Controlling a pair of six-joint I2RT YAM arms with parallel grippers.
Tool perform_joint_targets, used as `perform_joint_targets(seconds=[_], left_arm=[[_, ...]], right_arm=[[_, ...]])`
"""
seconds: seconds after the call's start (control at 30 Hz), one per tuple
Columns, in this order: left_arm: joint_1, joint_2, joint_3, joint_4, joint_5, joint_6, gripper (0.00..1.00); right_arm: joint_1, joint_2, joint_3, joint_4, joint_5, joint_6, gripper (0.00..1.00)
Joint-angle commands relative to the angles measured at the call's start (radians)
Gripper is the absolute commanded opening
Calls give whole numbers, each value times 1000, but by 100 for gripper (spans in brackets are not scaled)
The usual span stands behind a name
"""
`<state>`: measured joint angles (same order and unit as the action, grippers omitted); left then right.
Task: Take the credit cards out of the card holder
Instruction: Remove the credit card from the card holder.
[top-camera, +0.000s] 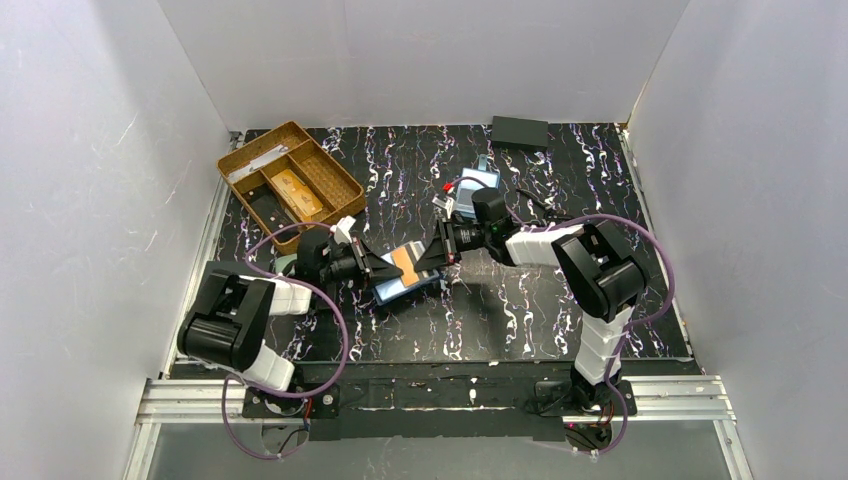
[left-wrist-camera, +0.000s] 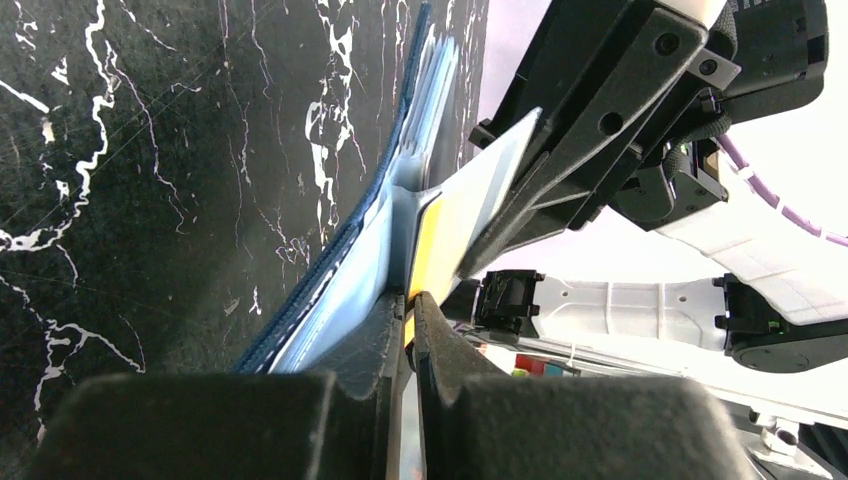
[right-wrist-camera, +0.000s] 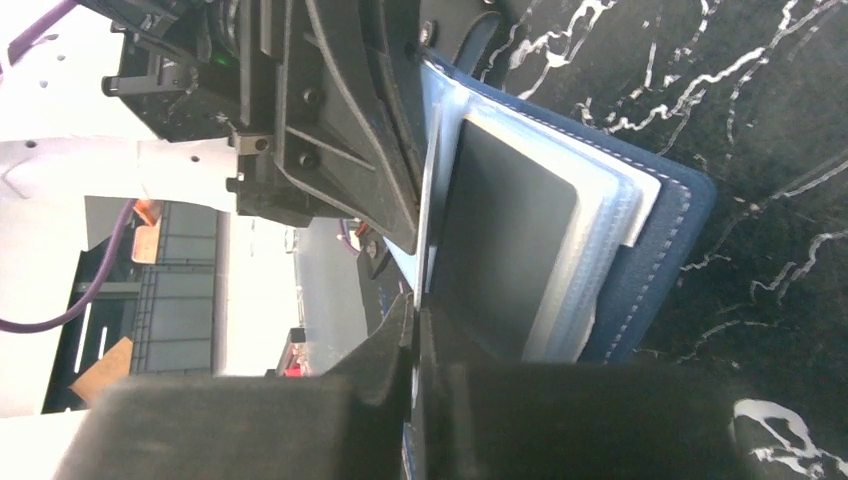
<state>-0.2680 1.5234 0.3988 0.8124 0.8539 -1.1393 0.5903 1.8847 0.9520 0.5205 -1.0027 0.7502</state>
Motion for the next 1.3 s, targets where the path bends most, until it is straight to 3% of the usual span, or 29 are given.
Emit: perform_joint_targets(seconds=[0.0, 0.2, 0.5, 0.57, 0.83, 1.27], left_arm=[[-27, 55, -13, 172, 50, -22, 0], [-25, 166, -29, 176, 65, 20, 0], [-12, 257, -44, 134, 41, 71, 0], [-8, 270, -49, 123, 37, 79, 0], [11, 287, -69, 90, 24, 103, 0], [53, 249, -126, 48, 7, 134, 0]], right_arm=[[59, 12, 40, -88, -8, -132, 29], [45, 35, 44, -147, 9, -198, 43], [24, 79, 73, -274, 101, -303, 46], [14, 83, 78, -315, 135, -325, 42], [0, 118, 105, -383, 194, -360, 10], [-23, 110, 105, -420, 255, -383, 1]])
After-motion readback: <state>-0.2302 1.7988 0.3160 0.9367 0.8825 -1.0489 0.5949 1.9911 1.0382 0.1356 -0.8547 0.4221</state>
